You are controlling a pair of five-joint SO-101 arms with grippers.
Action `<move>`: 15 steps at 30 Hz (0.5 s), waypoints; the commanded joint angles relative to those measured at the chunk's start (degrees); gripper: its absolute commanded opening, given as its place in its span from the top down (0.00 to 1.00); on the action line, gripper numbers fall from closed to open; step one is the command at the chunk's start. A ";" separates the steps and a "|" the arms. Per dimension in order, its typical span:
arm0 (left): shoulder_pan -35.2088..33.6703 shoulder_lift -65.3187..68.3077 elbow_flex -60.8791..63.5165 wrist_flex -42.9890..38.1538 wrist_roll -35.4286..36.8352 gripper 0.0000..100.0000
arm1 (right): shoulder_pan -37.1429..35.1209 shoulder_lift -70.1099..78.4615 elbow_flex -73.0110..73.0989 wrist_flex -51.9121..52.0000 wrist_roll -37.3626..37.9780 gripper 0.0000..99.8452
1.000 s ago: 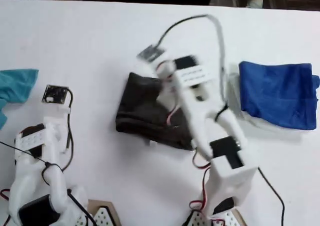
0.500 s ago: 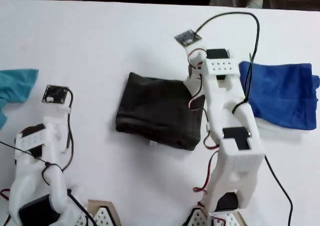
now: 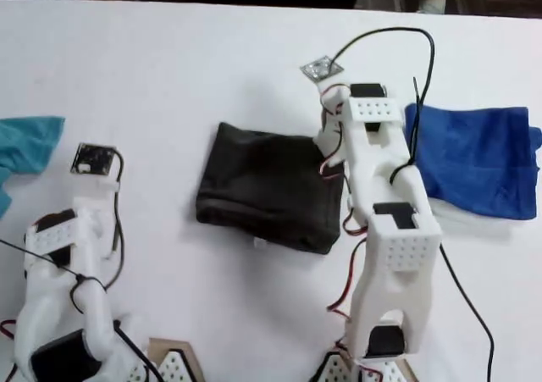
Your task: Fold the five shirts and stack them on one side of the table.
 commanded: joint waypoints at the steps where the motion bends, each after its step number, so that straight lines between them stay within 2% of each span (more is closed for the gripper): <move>1: 0.53 -2.02 0.13 -0.79 0.53 0.97 | 0.48 -0.48 -2.37 -0.48 -0.18 0.95; 5: 0.53 -2.02 0.13 -0.79 0.53 0.97 | 0.40 -2.24 -2.37 -0.48 0.09 0.98; 10: 0.53 -2.02 0.13 -0.79 0.53 0.97 | 0.04 -7.16 -2.64 -0.84 0.62 0.98; 15: 0.53 -2.02 0.13 -0.79 0.53 0.97 | 0.04 -8.31 -7.21 1.54 5.98 0.98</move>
